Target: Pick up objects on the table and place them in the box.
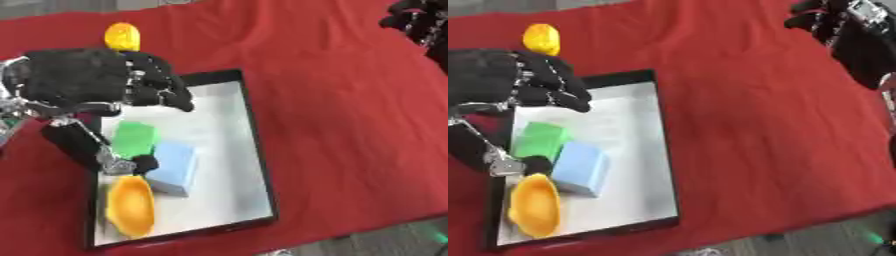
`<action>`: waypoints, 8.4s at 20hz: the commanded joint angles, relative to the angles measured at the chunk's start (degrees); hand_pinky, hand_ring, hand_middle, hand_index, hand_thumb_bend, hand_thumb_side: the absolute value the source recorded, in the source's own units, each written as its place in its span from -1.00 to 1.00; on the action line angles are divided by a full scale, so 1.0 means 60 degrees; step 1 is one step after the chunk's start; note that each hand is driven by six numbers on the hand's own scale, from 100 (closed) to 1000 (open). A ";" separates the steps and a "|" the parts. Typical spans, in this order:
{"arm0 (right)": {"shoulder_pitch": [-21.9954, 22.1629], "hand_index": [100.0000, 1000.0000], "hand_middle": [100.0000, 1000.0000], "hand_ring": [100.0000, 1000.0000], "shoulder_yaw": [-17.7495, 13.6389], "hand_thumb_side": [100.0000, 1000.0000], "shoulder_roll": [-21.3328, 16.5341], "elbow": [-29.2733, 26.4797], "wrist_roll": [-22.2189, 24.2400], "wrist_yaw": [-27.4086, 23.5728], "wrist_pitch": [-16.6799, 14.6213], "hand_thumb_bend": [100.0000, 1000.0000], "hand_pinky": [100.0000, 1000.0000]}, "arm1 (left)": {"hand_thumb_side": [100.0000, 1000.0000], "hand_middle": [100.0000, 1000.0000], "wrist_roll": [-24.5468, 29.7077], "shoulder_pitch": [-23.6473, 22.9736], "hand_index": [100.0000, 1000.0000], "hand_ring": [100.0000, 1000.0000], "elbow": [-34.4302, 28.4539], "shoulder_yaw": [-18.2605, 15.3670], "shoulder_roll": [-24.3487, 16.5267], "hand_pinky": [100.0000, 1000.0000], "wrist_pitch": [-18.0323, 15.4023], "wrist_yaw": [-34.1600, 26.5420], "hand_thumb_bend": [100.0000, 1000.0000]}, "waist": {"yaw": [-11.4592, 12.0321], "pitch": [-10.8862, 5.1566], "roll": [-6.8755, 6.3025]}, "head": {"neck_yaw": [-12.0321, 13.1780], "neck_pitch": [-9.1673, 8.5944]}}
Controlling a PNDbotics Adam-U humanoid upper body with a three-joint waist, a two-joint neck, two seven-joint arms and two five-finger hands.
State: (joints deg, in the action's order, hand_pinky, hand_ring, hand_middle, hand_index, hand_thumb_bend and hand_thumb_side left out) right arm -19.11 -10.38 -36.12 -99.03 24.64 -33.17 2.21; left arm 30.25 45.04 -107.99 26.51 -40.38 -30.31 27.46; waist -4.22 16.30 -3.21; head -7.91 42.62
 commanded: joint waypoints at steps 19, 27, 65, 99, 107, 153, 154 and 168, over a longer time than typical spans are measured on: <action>-0.0306 0.69 0.33 0.44 -0.0319 0.13 -0.0455 -0.0368 -0.0350 -0.0487 -0.0143 -1.00 0.99 | 0.58 0.52 0.0995 0.1049 0.82 0.59 0.3209 -0.2818 -0.0919 0.82 0.3338 -0.1792 -1.00 | -0.0412 0.0165 0.0073 | 0.0270 -0.0460; -0.0557 0.69 0.33 0.44 -0.0205 0.16 -0.0304 -0.0414 -0.0240 -0.0373 -0.0135 -1.00 0.99 | 0.26 0.52 0.0434 0.2093 0.80 0.62 0.5257 -0.2761 -0.0327 0.82 0.2878 -0.0883 -0.52 | -0.0784 0.0474 0.0063 | 0.0524 -0.0946; -0.0950 0.69 0.33 0.45 0.0824 0.29 0.0180 -0.0405 0.0461 0.1473 -0.0427 -1.00 0.99 | 0.20 0.09 -0.1402 0.2897 0.72 0.43 0.8875 -0.3100 0.0856 0.65 0.2241 0.4229 -0.26 | -0.1677 0.1078 -0.0364 | 0.1224 -0.1528; -0.0328 0.69 0.32 0.46 -0.0250 0.14 -0.0198 -0.0435 -0.1356 -0.0500 -0.0093 -1.00 1.00 | -1.00 -0.38 -0.2287 0.1984 0.02 -0.05 0.0771 -0.2424 -0.1075 0.29 0.2755 -0.0321 -0.52 | -0.1034 0.0231 -0.0015 | 0.0339 -0.0444; 0.0062 0.69 0.32 0.46 -0.0471 0.12 -0.0609 -0.0273 -0.1629 -0.0918 -0.0085 -1.00 1.00 | -1.00 -0.36 -0.1614 0.1432 0.03 -0.04 -0.1084 -0.1293 -0.1145 0.28 0.1554 -0.1939 -0.42 | -0.0509 -0.0273 0.0136 | -0.0146 0.0018; 0.0594 0.67 0.32 0.46 -0.0409 0.14 -0.0658 -0.0102 -0.1375 -0.0457 -0.0049 -1.00 1.00 | -0.41 0.62 0.1453 0.0082 0.80 0.71 0.1904 0.1207 0.1928 0.77 -0.0014 0.1614 -0.55 | 0.0155 -0.0700 -0.0057 | -0.0141 0.0250; 0.0595 0.67 0.32 0.46 -0.0408 0.14 -0.0654 -0.0102 -0.1373 -0.0450 -0.0047 -1.00 1.00 | -0.03 0.68 0.1484 0.0077 0.85 0.77 0.1965 0.1190 0.1936 0.82 -0.0081 0.1673 -0.40 | 0.0154 -0.0700 -0.0057 | -0.0137 0.0250; 0.0627 0.67 0.32 0.46 -0.0392 0.13 -0.0662 -0.0077 -0.1339 -0.0401 -0.0043 -1.00 1.00 | 0.08 0.61 0.0416 -0.0146 0.88 0.67 0.0868 0.0269 0.1436 0.86 0.0497 0.1085 -0.91 | 0.0198 -0.0748 -0.0080 | -0.0170 0.0250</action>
State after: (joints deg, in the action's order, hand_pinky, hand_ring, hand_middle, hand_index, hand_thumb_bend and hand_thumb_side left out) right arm -15.04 -12.30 -38.62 -99.00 16.52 -35.82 2.11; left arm 33.39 43.46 -100.56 29.96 -29.78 -27.54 35.43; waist -3.08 13.16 -3.40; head -8.80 44.14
